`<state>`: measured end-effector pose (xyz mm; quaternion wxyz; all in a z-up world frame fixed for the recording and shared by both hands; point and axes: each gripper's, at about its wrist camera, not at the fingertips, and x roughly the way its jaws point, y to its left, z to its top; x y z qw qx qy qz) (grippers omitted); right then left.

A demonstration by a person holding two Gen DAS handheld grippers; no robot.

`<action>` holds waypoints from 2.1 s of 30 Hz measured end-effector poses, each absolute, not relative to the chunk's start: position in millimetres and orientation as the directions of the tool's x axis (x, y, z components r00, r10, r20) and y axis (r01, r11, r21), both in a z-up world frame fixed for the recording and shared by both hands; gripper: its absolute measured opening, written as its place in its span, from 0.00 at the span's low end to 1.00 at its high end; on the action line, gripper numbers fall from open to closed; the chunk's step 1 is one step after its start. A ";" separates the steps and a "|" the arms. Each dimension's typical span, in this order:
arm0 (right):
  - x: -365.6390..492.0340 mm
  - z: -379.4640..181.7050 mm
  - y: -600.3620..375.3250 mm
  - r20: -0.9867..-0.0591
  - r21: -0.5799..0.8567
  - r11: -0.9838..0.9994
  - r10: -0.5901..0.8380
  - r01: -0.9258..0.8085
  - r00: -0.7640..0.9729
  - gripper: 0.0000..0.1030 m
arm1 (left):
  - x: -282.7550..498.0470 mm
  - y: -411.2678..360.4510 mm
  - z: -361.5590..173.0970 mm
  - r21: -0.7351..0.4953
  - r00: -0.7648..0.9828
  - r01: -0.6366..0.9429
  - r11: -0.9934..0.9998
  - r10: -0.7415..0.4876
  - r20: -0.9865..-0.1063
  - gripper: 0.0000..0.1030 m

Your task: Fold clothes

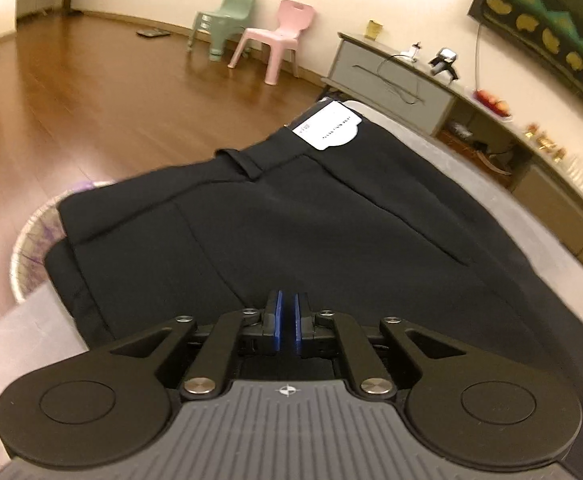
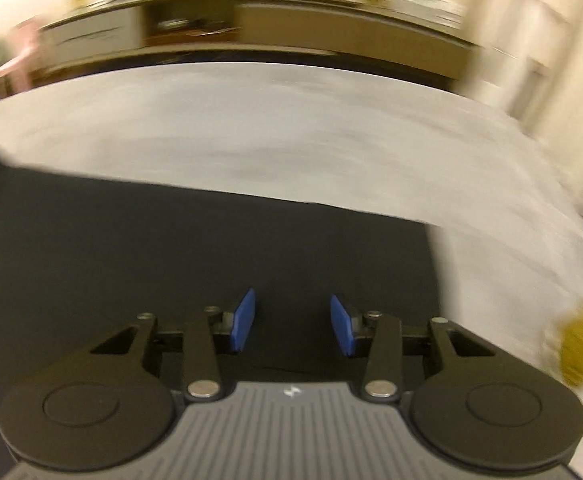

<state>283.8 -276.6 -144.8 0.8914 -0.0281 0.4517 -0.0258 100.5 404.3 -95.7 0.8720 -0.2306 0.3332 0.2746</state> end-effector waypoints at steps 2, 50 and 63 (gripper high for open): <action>281.8 -146.6 -297.7 -0.796 -0.080 0.993 -0.119 0.092 0.593 0.42 | 101.9 399.6 -94.4 -0.191 0.607 -0.647 0.738 0.348 -0.714 0.06; 349.4 -97.5 397.1 -0.716 -0.159 0.316 0.616 -0.935 0.330 0.63 | 135.7 515.7 -52.5 -0.462 0.817 -0.500 0.732 0.223 -0.532 0.30; 363.9 -90.4 378.6 -0.733 0.003 0.316 0.646 -0.949 0.213 0.02 | 140.2 519.6 -59.4 -0.481 0.861 -0.413 0.773 0.158 -0.484 0.30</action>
